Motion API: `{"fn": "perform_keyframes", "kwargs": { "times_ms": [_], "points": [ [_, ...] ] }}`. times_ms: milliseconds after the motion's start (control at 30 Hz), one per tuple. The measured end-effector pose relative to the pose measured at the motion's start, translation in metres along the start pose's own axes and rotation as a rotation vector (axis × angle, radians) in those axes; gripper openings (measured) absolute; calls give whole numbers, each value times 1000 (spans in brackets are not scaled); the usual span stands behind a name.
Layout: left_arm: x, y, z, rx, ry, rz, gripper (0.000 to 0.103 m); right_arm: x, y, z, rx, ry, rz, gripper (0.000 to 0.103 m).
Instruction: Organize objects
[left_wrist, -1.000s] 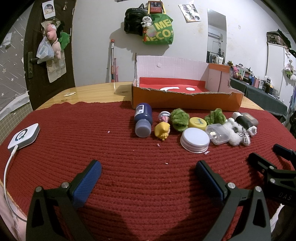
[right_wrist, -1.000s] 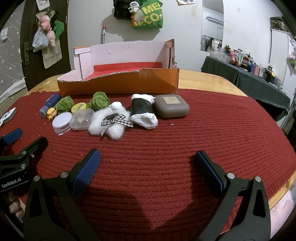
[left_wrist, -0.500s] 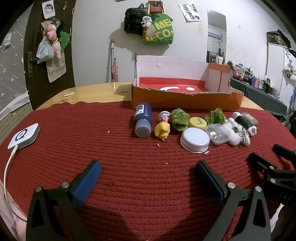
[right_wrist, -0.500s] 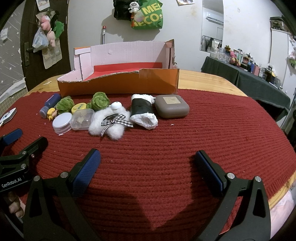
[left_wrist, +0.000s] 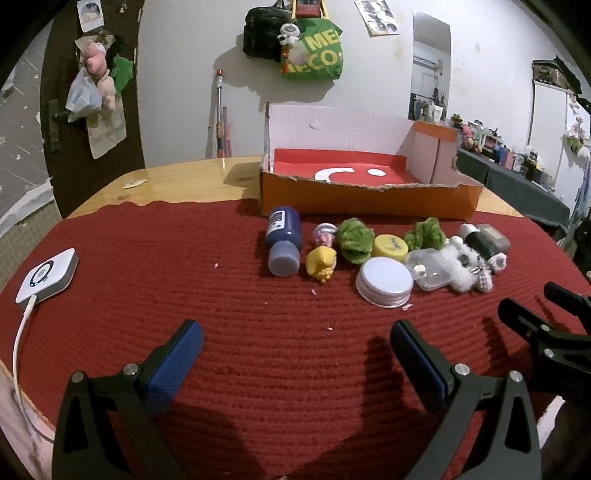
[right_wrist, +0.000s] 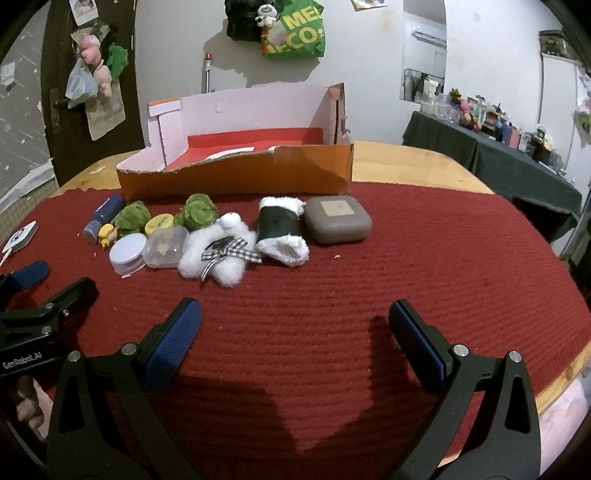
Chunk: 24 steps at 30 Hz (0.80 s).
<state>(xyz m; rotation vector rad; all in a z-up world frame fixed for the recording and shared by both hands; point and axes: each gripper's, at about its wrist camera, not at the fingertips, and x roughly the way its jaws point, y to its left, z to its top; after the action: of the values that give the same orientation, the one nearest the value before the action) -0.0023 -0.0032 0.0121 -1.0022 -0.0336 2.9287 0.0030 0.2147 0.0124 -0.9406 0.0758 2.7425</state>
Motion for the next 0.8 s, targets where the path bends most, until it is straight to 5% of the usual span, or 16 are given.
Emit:
{"fn": "perform_keyframes", "kwargs": {
  "times_ms": [433,800],
  "points": [
    [-4,11,25,-16,40,-80,103,-4,-13,23,19,-29,-9,103],
    [20,32,58,-18,75,-90,103,20,-49,57,69,34,-61,103]
  ]
}}
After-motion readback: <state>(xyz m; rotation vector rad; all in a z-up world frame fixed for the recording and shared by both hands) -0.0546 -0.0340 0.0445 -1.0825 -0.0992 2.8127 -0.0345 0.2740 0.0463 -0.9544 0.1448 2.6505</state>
